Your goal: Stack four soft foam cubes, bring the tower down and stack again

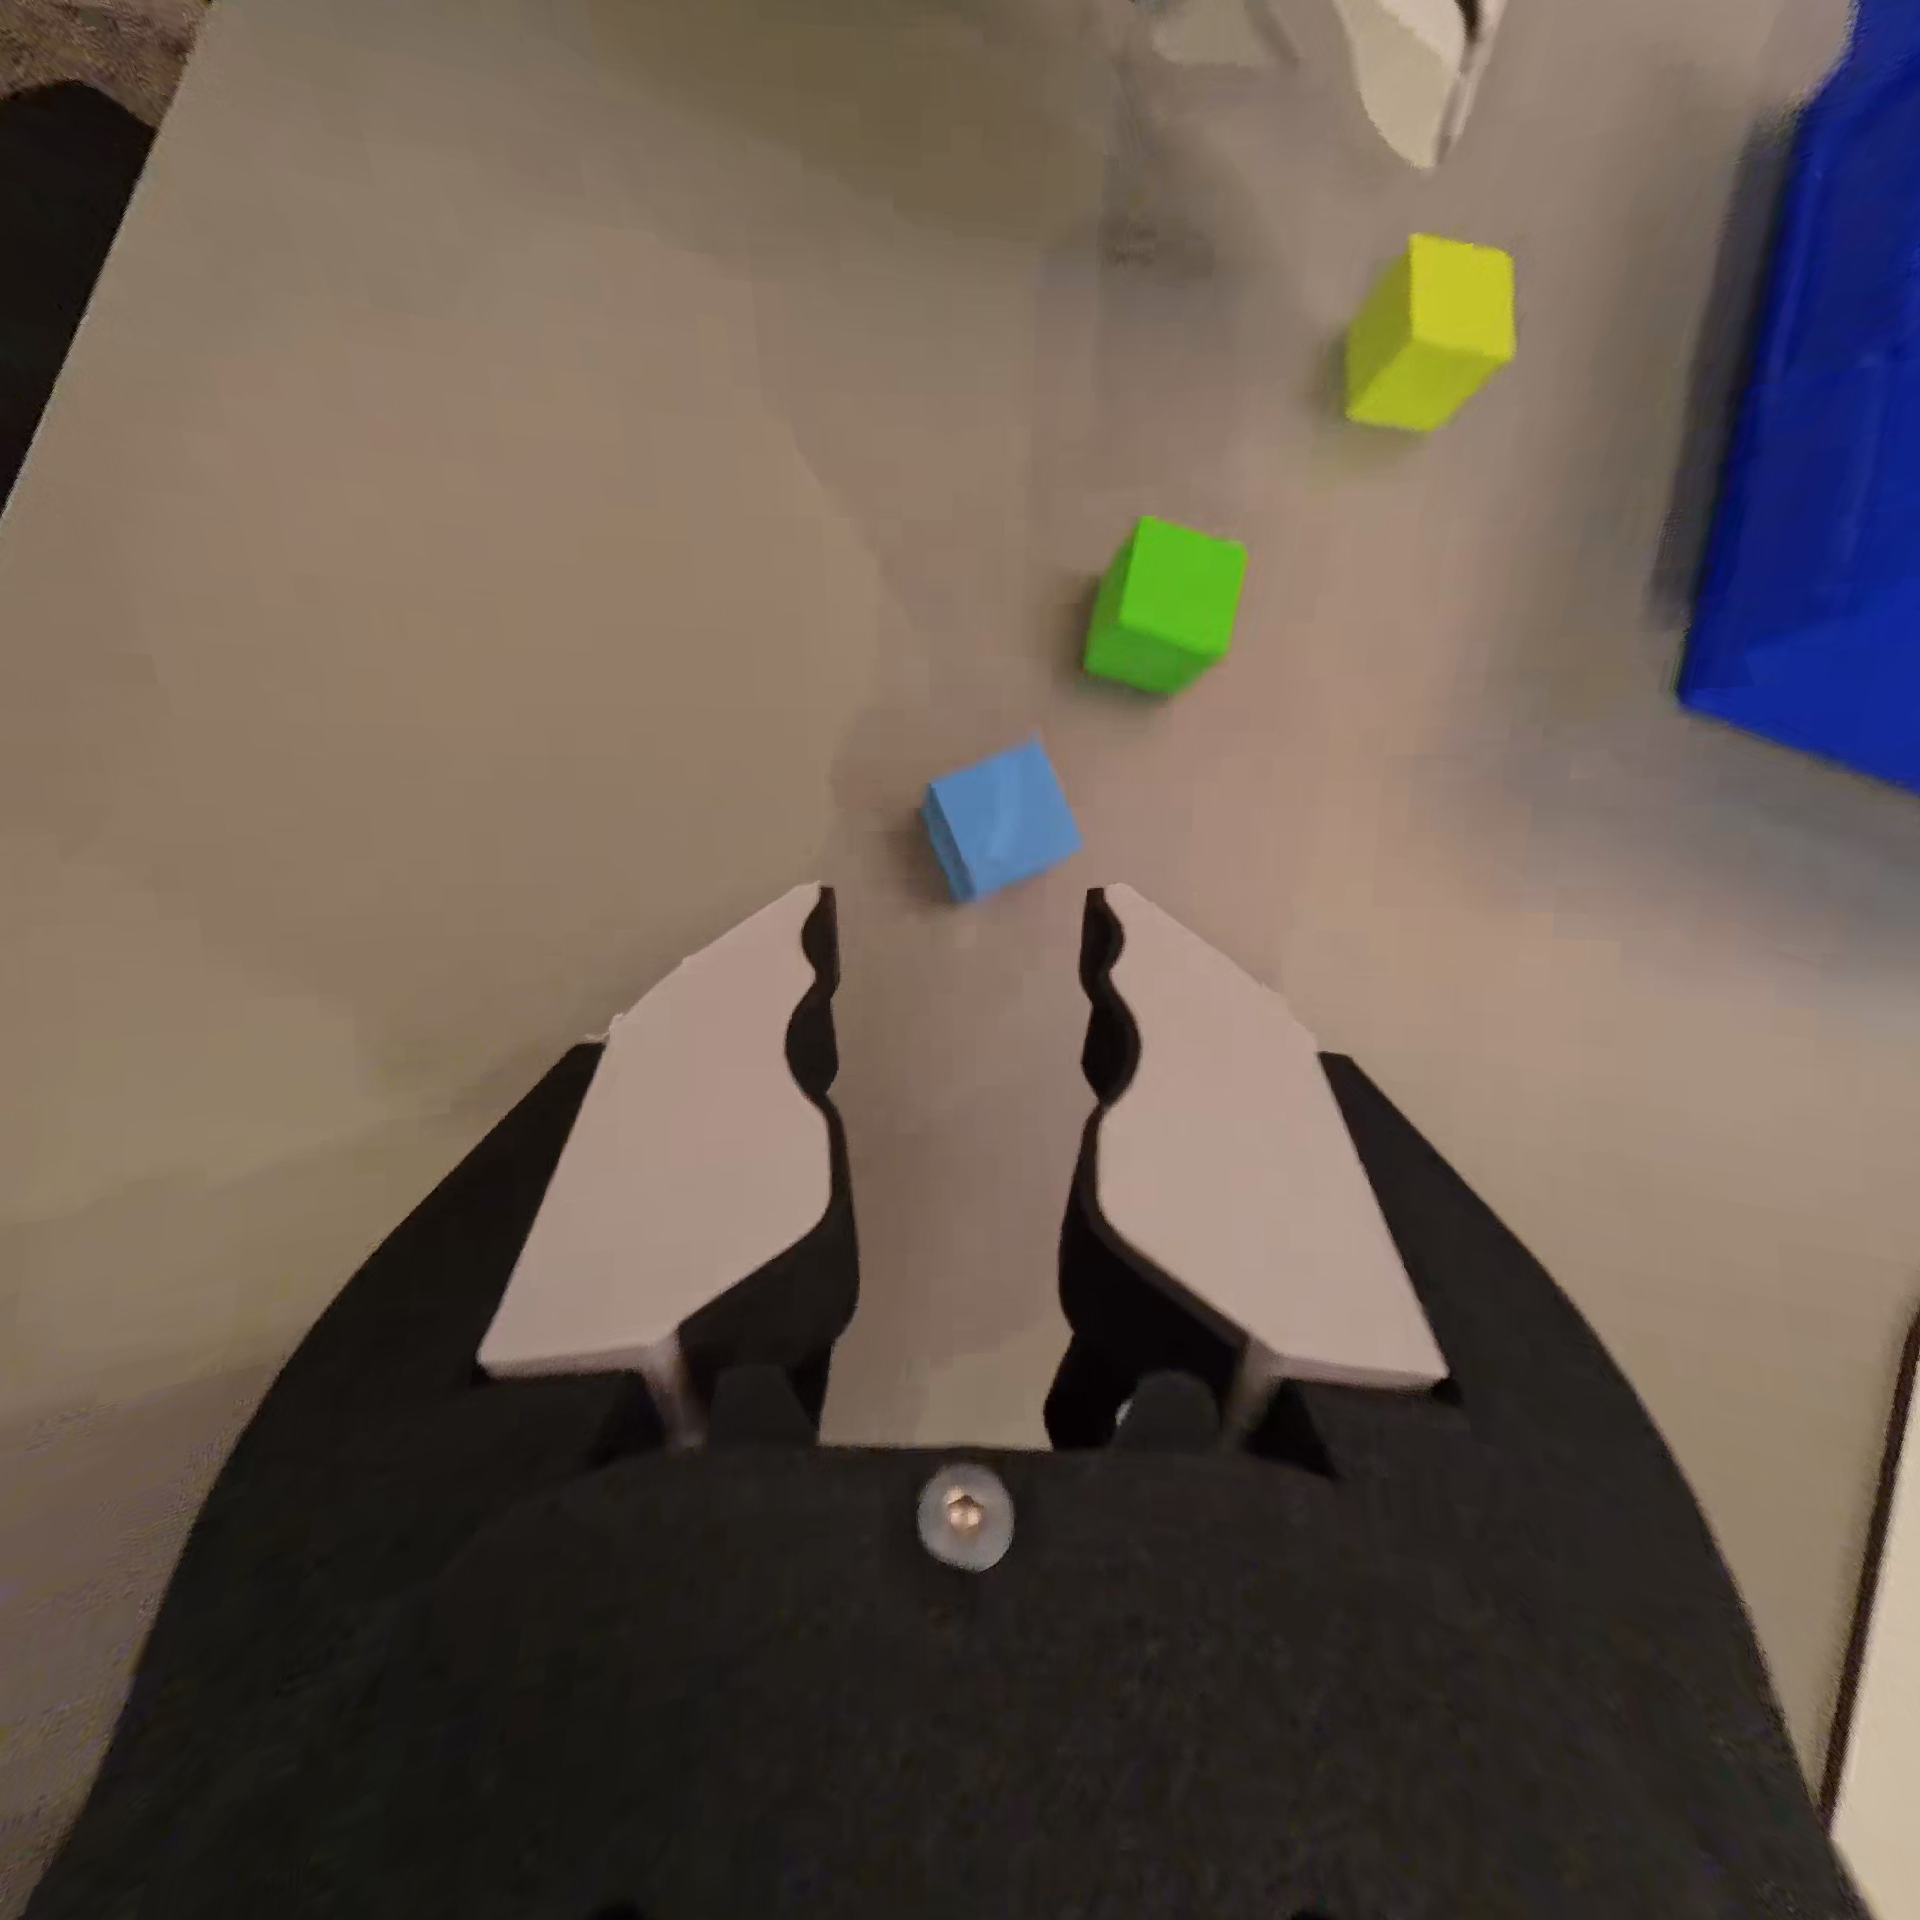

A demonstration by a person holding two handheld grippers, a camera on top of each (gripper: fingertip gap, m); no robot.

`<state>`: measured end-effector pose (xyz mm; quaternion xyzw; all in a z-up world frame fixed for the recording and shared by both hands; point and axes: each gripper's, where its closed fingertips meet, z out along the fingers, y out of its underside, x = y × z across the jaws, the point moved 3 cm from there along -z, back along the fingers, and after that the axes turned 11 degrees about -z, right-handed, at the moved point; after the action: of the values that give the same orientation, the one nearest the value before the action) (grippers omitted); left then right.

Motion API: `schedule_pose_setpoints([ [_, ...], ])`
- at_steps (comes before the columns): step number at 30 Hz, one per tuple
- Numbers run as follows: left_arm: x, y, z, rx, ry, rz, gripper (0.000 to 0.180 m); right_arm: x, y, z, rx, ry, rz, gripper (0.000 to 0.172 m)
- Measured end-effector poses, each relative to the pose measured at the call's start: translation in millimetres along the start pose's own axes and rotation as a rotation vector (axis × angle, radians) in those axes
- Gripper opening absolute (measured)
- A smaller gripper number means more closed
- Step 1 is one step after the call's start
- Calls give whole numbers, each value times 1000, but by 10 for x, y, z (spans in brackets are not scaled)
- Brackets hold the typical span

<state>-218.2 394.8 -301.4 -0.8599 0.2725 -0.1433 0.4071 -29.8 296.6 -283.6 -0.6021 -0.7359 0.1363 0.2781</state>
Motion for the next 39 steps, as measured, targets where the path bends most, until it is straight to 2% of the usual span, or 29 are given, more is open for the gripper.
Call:
schedule_pose_setpoints([
  [6, -10, -1, 35, -1, 12, -1, 2, 99, -8, 350, -58, -107, -46, 40],
  [9, 5, -3, 49, -2, 19, 2, 2, 96, 0, 385, -74, -120, -59, 30],
  [11, 18, -3, 52, -5, 21, 7, 2, 94, 26, 294, -102, -100, -18, 29],
  [14, 46, -12, 50, -3, 32, 8, 2, 89, 166, -31, -134, -12, 83, 29],
  [20, 132, -9, 86, -15, 55, 18, 2, 43, 832, -1005, -209, 261, 419, 29],
  [23, 184, 5, 117, -29, 62, 37, 2, -27, 1164, -1327, -228, 334, 562, 29],
  [30, 196, 11, 143, -32, 59, 32, 2, -172, 1475, -1341, -227, 362, 692, 29],
  [39, 172, 32, 152, -39, 60, 27, 2, -202, 1628, -1215, -290, 332, 698, 29],
])
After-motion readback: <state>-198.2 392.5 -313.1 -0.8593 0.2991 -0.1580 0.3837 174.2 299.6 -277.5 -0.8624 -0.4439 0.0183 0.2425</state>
